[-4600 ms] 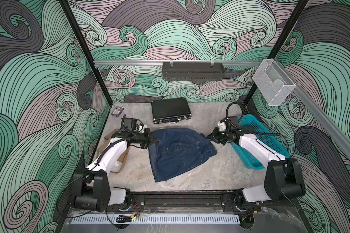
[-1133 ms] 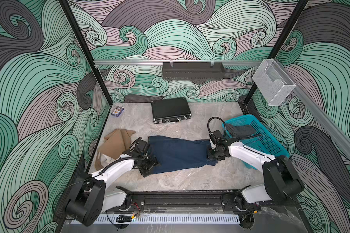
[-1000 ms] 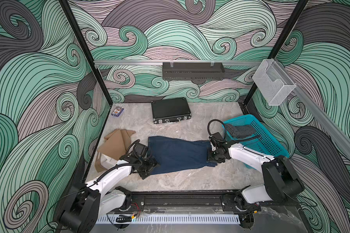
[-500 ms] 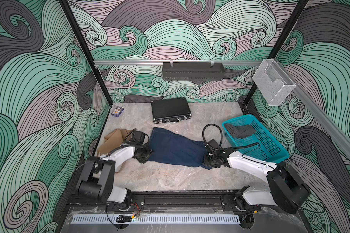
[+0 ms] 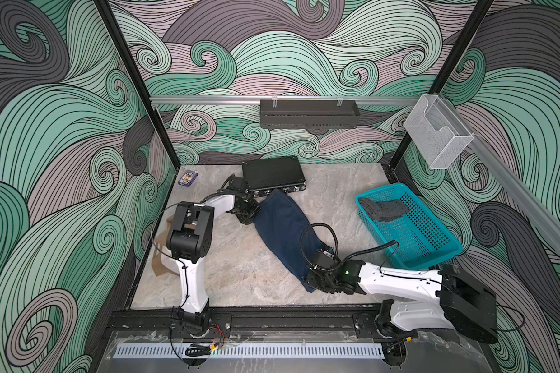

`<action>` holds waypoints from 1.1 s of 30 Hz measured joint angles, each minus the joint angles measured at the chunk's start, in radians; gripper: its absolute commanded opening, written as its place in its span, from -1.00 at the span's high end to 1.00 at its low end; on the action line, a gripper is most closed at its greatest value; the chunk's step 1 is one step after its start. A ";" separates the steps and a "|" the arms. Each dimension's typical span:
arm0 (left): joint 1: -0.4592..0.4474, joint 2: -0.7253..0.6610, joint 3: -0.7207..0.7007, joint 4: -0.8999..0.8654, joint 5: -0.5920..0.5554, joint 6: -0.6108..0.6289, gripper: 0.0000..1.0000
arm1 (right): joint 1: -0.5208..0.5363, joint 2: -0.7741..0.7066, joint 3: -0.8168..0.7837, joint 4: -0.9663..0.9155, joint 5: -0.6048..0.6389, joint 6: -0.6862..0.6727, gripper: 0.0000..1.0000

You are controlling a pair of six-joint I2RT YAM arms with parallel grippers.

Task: Roll up the skirts
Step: Adjust the skirt at the center of the board.

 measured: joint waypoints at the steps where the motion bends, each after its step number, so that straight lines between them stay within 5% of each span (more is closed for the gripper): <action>1: -0.023 0.024 0.038 -0.009 -0.006 0.014 -0.18 | 0.014 0.008 0.000 0.019 -0.002 0.032 0.19; 7: -0.127 0.171 0.286 -0.110 -0.010 0.100 -0.28 | 0.109 0.130 0.093 0.085 -0.014 0.190 0.12; 12: -0.115 0.212 0.437 -0.283 -0.029 0.192 -0.43 | 0.152 0.206 0.187 0.062 -0.035 0.183 0.01; 16: -0.064 0.187 0.538 -0.394 -0.069 0.260 -0.51 | 0.175 0.186 0.194 0.048 -0.047 0.091 -0.15; 21: -0.007 0.046 0.547 -0.475 -0.114 0.291 -0.51 | 0.185 0.063 0.238 0.001 -0.064 -0.189 -0.31; 26: -0.045 -0.306 0.188 -0.395 -0.115 0.241 -0.51 | 0.152 -0.224 0.246 -0.164 0.091 -0.422 -0.37; 33: -0.254 -0.711 -0.520 -0.125 0.019 0.051 -0.49 | -0.277 -0.360 0.063 -0.317 0.019 -0.543 0.08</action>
